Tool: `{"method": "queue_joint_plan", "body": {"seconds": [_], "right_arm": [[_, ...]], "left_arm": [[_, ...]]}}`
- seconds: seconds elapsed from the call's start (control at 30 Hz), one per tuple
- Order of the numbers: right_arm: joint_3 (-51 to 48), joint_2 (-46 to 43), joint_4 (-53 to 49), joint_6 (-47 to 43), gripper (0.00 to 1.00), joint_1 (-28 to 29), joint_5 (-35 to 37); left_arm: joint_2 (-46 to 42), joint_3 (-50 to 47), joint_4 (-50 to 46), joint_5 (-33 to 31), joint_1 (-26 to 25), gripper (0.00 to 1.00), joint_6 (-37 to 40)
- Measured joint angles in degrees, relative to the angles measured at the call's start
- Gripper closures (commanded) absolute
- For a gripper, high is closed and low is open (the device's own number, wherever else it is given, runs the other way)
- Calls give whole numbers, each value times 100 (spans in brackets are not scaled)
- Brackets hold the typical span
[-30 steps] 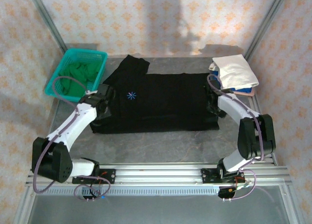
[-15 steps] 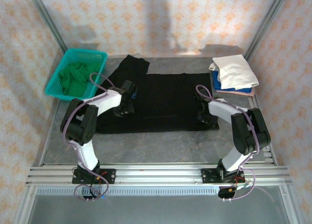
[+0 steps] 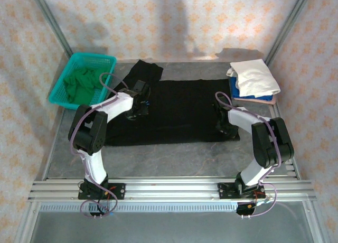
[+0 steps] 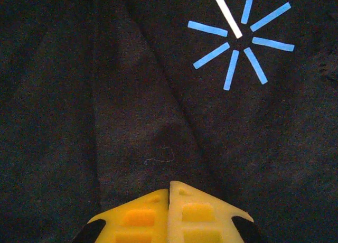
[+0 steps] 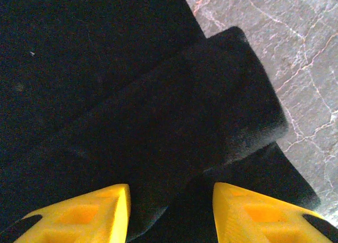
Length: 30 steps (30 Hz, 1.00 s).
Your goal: Fold and stack the t-shirts
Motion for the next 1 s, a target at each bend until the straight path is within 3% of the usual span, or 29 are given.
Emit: {"method": "queue_joint_plan", "body": {"seconds": [0.07, 0.1, 0.33, 0.37, 0.5, 0.67, 0.87, 1.0], "right_arm": [[-44, -55, 0, 0, 54, -52, -2], [-61, -72, -2, 0, 54, -76, -2], [-138, -133, 2, 0, 53, -157, -4], [-138, -133, 2, 0, 53, -157, -4], [-138, -133, 2, 0, 53, -157, -2], [-138, -133, 2, 0, 53, -157, -2], [-138, -146, -2, -2, 53, -157, 0], [-138, -149, -2, -4, 53, -157, 15]], "left_arm": [[-15, -101, 37, 0, 0, 56, -9], [-33, -186, 61, 4, 0, 53, -17], [-76, -634, 247, 26, 2, 50, -33], [-76, -651, 280, 37, 2, 53, -33], [-87, -654, 367, 129, 0, 83, -55], [-144, -651, 380, 168, 0, 100, -15], [-162, -363, 83, 151, 0, 98, -11], [-162, -101, -72, 125, 0, 88, 28]]}}
